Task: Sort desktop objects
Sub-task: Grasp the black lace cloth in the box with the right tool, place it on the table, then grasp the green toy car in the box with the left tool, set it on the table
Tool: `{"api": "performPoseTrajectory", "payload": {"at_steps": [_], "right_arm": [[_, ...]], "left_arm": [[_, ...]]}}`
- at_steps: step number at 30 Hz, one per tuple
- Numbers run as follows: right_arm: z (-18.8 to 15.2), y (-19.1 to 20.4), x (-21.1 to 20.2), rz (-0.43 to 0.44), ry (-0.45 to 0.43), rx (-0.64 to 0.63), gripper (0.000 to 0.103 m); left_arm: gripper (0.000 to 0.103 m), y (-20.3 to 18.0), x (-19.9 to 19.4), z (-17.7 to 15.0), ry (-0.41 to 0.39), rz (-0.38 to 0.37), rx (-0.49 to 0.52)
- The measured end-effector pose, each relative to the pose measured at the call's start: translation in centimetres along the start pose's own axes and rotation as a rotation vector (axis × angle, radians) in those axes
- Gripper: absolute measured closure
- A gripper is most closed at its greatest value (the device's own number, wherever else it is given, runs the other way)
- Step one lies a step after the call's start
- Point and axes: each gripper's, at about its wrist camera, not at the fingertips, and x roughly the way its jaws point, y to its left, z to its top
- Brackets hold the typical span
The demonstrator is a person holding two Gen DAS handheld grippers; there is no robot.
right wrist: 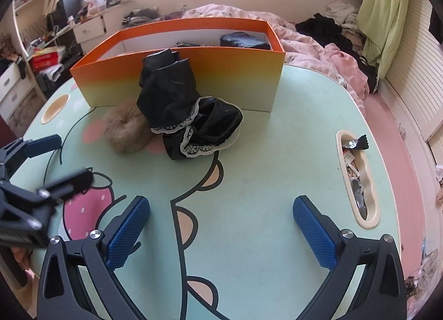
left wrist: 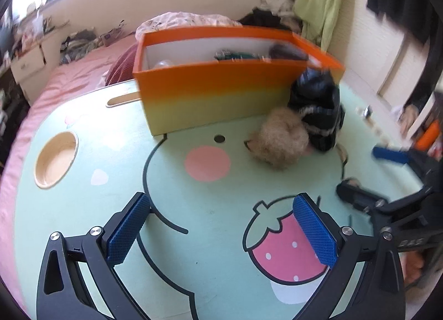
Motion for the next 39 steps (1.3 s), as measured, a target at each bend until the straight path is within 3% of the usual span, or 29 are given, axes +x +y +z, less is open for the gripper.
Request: {"api": "performPoseTrajectory", "payload": {"at_steps": [3,5,7,9,10,12,13,16,21,24,28,31,34,39], "right_arm": [[-0.2,-0.2,0.2,0.012,0.003,0.01,0.0],[-0.5,-0.2,0.5,0.013,0.004,0.014,0.0],[-0.5,-0.1,0.4,0.011,0.004,0.014,0.0],[-0.4,-0.2,0.4,0.012,0.004,0.014,0.0],[-0.5,-0.2,0.4,0.012,0.004,0.015,0.0],[-0.6,0.0,0.4,0.011,0.003,0.015,0.0],[-0.6,-0.1,0.4,0.011,0.003,0.016,0.0],[-0.6,0.0,0.4,0.011,0.004,0.016,0.0],[-0.8,-0.3,0.5,0.011,0.004,0.017,0.0],[-0.8,-0.3,0.4,0.013,0.004,0.017,0.0],[-1.0,-0.3,0.5,0.017,0.003,0.02,0.0],[-1.1,-0.3,0.4,0.016,0.002,0.02,0.0],[-1.1,-0.3,0.4,0.017,0.003,0.021,0.0],[-1.2,-0.2,0.4,0.016,0.003,0.02,0.0]], "left_arm": [[0.001,1.7,-2.6,0.6,-0.111,-0.009,-0.061],[0.008,2.6,-4.5,1.5,-0.179,0.018,-0.067],[0.024,3.1,-5.9,2.7,-0.208,0.027,-0.083],[0.032,3.3,-6.5,4.8,-0.197,-0.01,-0.082],[0.042,3.2,-6.2,6.2,-0.173,-0.033,-0.074],[0.057,2.4,-4.3,9.4,-0.082,-0.096,-0.068],[0.058,2.0,-3.5,10.5,-0.043,-0.12,-0.07],[0.058,0.3,1.4,14.5,0.144,-0.186,-0.104],[0.056,-1.5,7.9,18.2,0.29,-0.056,-0.227],[0.045,-2.3,11.3,19.1,0.385,0.0,-0.253],[0.033,-2.8,12.4,19.5,0.362,0.1,-0.24],[0.032,-1.7,12.8,19.0,0.355,0.054,-0.276],[0.035,-1.3,12.7,18.6,0.359,0.046,-0.237],[0.036,-0.2,11.7,18.4,0.348,0.073,-0.187]]}}
